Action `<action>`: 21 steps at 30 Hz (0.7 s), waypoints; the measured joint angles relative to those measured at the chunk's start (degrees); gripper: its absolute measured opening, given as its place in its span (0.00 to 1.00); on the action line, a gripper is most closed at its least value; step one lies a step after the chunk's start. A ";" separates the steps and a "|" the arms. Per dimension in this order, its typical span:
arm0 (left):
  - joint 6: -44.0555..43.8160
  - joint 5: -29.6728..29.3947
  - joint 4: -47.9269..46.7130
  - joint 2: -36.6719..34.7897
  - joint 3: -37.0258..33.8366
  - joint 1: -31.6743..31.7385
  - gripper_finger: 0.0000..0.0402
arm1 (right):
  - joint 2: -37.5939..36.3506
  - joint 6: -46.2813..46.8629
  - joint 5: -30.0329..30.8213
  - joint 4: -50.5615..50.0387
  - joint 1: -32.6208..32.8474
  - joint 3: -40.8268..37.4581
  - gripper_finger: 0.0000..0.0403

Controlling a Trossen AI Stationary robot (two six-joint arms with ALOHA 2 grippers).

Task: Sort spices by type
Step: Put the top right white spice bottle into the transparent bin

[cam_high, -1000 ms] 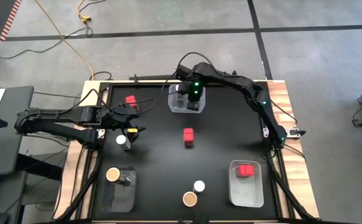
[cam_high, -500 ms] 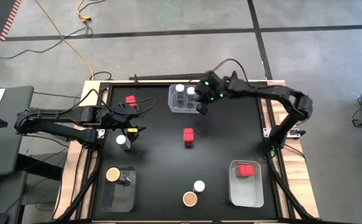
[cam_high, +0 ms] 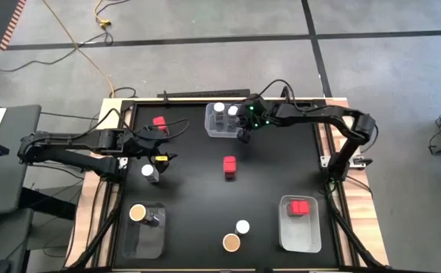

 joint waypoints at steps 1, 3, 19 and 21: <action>0.00 -0.13 0.00 0.00 0.00 0.00 0.83 | 0.75 -0.02 0.00 -0.06 -0.21 -0.03 0.03; 0.02 -0.30 0.00 0.00 0.00 0.02 0.83 | 2.11 -0.13 0.01 -0.03 -0.38 -0.03 0.03; 0.03 -0.78 0.00 -0.02 0.00 0.09 0.83 | 4.90 -2.17 1.47 4.55 -1.56 -0.01 0.03; 0.00 -0.78 0.00 -0.02 0.00 0.09 0.83 | 4.90 -2.16 1.58 4.28 -1.86 -0.01 0.03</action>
